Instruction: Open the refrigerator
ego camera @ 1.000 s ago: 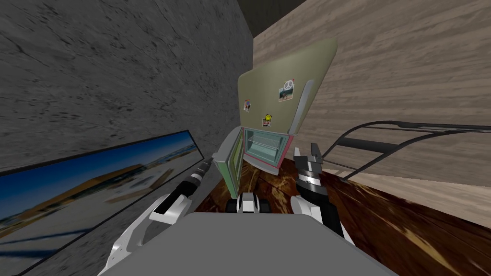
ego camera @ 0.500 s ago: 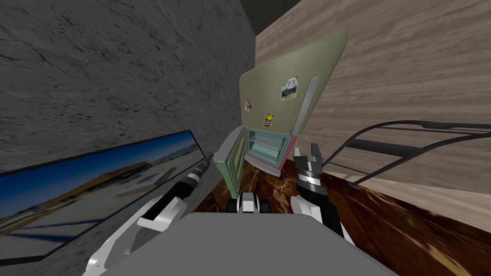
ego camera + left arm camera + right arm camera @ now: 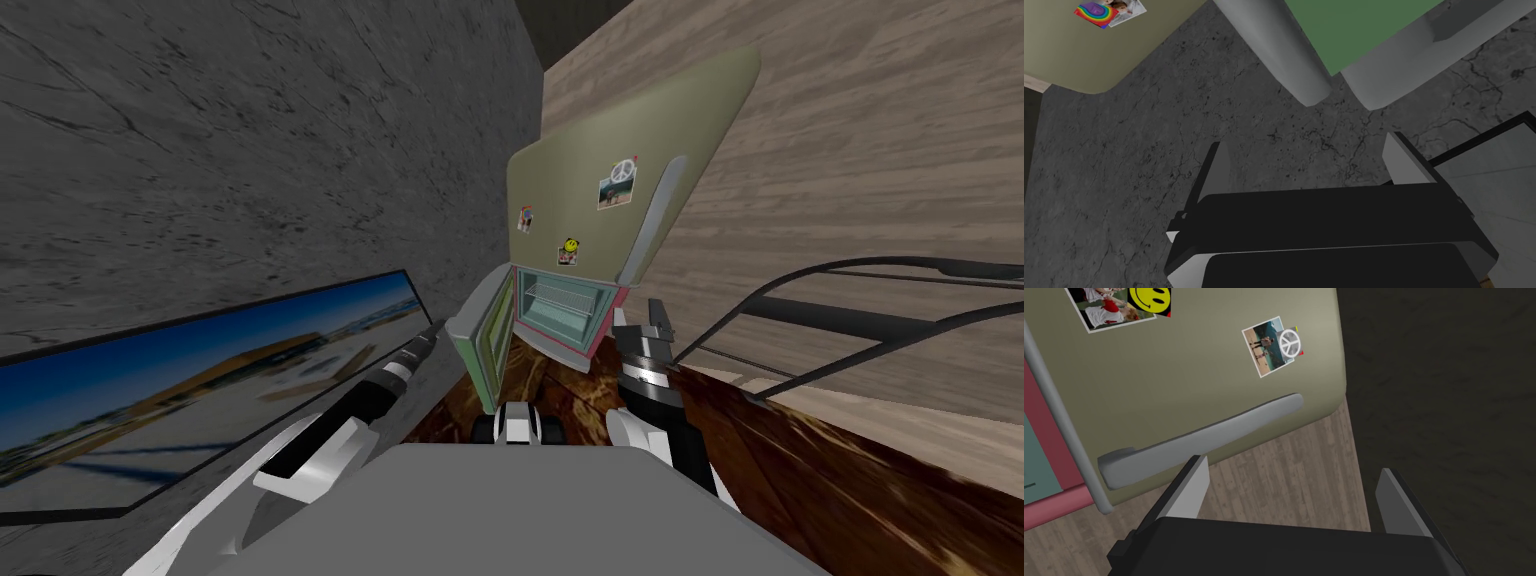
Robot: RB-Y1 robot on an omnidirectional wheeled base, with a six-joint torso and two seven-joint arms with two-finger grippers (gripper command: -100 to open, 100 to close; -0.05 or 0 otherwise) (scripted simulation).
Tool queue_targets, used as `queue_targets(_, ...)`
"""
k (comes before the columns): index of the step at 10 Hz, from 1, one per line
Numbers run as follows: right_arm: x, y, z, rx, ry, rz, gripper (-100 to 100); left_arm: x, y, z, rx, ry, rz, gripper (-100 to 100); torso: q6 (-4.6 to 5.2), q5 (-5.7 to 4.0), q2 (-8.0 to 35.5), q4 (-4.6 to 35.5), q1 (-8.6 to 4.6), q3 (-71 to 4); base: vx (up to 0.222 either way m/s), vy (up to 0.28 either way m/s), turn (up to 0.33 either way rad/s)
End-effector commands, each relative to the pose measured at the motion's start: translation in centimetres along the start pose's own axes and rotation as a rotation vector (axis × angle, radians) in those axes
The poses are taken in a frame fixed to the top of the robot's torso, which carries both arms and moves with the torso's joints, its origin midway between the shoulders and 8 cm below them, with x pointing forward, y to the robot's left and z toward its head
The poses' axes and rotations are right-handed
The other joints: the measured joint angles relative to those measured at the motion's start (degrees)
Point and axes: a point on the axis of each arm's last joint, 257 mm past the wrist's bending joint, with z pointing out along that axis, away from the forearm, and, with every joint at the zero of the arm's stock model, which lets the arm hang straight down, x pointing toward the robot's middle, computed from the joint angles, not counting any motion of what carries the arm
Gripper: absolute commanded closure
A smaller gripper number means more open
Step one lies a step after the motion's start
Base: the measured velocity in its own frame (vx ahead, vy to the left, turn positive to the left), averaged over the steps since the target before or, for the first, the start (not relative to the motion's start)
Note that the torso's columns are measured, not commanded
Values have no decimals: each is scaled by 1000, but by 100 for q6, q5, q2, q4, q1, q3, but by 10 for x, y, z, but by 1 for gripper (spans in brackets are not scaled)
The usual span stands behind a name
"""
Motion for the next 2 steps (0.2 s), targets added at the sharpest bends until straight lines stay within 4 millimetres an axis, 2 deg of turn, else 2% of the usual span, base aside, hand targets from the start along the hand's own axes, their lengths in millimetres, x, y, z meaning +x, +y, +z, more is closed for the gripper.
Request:
queue_targets(1,0,0,0,0,0,0,0,0,-1,0,-1,1,0,-100,0,0,3,1,1,2,-4,-6,-5)
queue_targets(2,0,0,0,0,0,0,0,0,-1,0,-1,1,0,0,-1,2,1,1,9,1,0,0,0)
